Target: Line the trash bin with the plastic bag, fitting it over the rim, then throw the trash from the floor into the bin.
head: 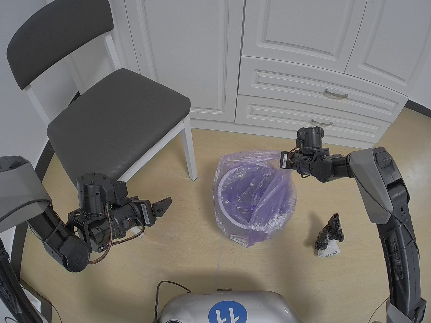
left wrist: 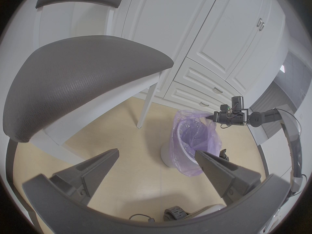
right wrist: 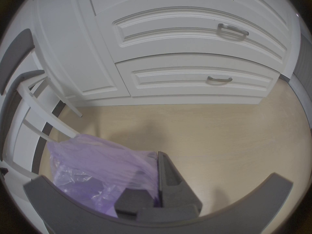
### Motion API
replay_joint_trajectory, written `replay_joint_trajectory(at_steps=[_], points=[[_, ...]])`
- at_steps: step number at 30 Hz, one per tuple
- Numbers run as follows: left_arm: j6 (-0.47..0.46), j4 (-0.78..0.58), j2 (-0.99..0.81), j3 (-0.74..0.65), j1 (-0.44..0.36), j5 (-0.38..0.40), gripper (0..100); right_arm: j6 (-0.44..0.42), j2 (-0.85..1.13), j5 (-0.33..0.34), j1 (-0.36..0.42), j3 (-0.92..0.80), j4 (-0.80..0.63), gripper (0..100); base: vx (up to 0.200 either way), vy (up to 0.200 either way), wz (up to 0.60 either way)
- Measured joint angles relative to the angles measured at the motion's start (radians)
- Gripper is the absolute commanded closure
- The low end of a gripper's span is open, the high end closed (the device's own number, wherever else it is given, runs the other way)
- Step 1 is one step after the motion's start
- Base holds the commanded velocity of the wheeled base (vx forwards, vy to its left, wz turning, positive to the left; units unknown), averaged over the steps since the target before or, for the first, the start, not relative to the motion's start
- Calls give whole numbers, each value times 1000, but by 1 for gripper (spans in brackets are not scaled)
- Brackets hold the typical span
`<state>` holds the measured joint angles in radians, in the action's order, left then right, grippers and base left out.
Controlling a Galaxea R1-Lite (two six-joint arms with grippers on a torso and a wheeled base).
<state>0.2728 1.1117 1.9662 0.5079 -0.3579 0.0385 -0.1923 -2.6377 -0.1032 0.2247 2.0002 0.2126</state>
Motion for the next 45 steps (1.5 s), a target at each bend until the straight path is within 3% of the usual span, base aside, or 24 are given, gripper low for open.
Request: replay_joint_trajectory(at_steps=[1, 9, 16, 23, 34, 40, 45], points=[[0, 0, 1, 0, 1, 0, 0, 9, 0, 0, 3, 0, 0, 0, 0, 0, 0], [1, 0, 3, 0, 1, 0, 0, 37, 36, -7, 11, -3, -22, 0, 0, 0, 0], [0, 0, 4, 0, 0, 0, 0, 185, 170, -20, 51, -107, -90, 0, 0, 0, 0], [-1, 0, 5, -3, 1, 0, 0, 342, 262, -145, 132, -196, -105, 0, 0, 0, 0], [-3, 1, 0, -8, -1, 0, 0, 446, 267, -202, 224, -309, -100, 0, 0, 0, 0], [-4, 1, 0, -9, -3, 0, 0, 530, 279, -313, 275, -403, -90, 0, 0, 0, 0], [-5, 0, -1, -10, -5, 0, 0, 551, 296, -331, 314, -501, -78, 0, 0, 0, 0]])
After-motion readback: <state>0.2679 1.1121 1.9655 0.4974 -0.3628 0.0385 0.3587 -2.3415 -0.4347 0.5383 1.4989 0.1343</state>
